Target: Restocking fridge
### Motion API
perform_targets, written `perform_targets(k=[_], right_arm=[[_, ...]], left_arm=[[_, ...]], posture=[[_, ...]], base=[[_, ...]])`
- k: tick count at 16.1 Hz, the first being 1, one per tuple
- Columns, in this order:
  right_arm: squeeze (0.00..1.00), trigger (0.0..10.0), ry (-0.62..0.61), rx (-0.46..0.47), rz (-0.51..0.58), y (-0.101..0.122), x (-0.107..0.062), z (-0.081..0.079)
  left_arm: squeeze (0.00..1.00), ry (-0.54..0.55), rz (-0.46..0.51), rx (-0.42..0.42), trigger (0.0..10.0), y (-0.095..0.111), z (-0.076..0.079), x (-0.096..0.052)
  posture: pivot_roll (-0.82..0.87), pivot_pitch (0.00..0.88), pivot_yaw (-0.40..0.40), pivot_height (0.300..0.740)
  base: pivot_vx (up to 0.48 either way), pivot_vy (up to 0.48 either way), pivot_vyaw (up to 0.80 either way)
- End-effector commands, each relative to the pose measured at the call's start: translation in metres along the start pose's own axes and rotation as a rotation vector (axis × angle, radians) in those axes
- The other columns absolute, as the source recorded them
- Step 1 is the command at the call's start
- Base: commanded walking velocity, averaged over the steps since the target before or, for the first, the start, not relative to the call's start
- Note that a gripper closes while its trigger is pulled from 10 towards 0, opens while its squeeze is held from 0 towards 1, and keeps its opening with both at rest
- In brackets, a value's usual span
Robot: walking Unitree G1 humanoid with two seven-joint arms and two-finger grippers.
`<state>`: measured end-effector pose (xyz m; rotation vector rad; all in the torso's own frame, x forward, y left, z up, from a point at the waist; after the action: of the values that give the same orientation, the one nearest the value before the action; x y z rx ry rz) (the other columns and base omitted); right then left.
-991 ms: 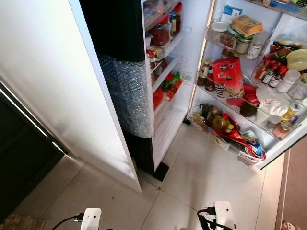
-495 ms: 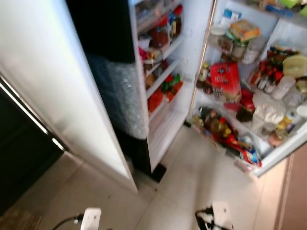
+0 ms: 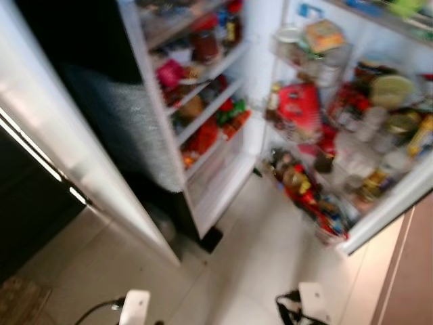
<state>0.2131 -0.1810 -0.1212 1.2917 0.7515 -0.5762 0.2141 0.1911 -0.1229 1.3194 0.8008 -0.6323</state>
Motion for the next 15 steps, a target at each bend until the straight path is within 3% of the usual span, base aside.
perform_targets(k=[1, 4, 7, 8, 10, 11, 12, 13, 15], right_arm=[[0.0, 10.0, -0.002, 0.013, -0.002, -0.001, 0.0, -0.003], [0.0, 10.0, -0.092, 0.067, 0.009, -0.001, -0.001, 0.005], [0.0, 10.0, -0.314, 0.087, 0.017, -0.002, -0.007, 0.025], [0.0, 10.0, -0.397, 0.145, 0.026, -0.004, -0.011, 0.031], [0.0, 10.0, -0.435, 0.168, 0.032, -0.004, -0.013, 0.033], [0.0, 10.0, -0.548, 0.186, 0.042, -0.002, -0.021, 0.075], [0.0, 10.0, -0.675, 0.214, 0.054, 0.002, -0.036, 0.127], [0.0, 10.0, -0.803, 0.279, 0.077, 0.005, -0.05, 0.155], [0.0, 10.0, -0.86, 0.312, 0.107, 0.007, -0.057, 0.165]], left_arm=[[0.0, 0.033, -0.031, 0.005, 10.0, -0.01, -0.011, -0.002], [0.0, 0.033, -0.033, 0.001, 10.0, -0.011, -0.013, -0.003], [0.0, 0.034, -0.035, 0.002, 10.0, -0.01, -0.014, -0.003], [0.0, 0.035, -0.034, 0.001, 10.0, -0.01, -0.014, -0.003], [0.0, 0.035, -0.034, 0.001, 10.0, -0.01, -0.015, -0.003], [0.0, 0.035, -0.036, 0.003, 10.0, -0.01, -0.015, -0.003], [0.0, 0.034, -0.037, 0.005, 10.0, -0.011, -0.015, -0.003], [0.0, 0.035, -0.037, 0.006, 10.0, -0.01, -0.015, -0.003], [0.0, 0.036, -0.032, 0.006, 10.0, -0.009, -0.016, -0.003]], posture=[[-0.09, 0.14, 0.05, 0.74], [-0.09, 0.139, 0.052, 0.74], [-0.1, 0.137, 0.053, 0.74], [-0.1, 0.136, 0.053, 0.74], [-0.1, 0.136, 0.053, 0.74], [-0.11, 0.131, 0.054, 0.74], [-0.11, 0.129, 0.055, 0.74], [-0.11, 0.124, 0.057, 0.74], [-0.11, 0.12, 0.063, 0.74]], base=[[0.0, 0.0, 0.0], [0.0, 0.0, 0.0], [0.0, 0.0, 0.0], [0.0, 0.0, 0.0], [0.0, 0.0, 0.0], [0.0, 0.0, 0.0], [0.0, 0.0, 0.0], [0.0, 0.0, 0.0], [0.0, 0.0, 0.0]])
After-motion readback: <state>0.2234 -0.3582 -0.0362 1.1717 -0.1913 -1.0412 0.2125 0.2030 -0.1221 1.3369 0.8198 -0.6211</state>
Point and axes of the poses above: a point about 5 cm out from each wrist's last joint towards the gripper, its own x axis pointing out of the wrist towards the gripper, its own y axis along the axis of the wrist's last joint, z = x × y, the point moved 5 cm from there along x, pointing out of the wrist towards the gripper, and after that the axes turned 14 degrees about -x, right-handed, at the moved point
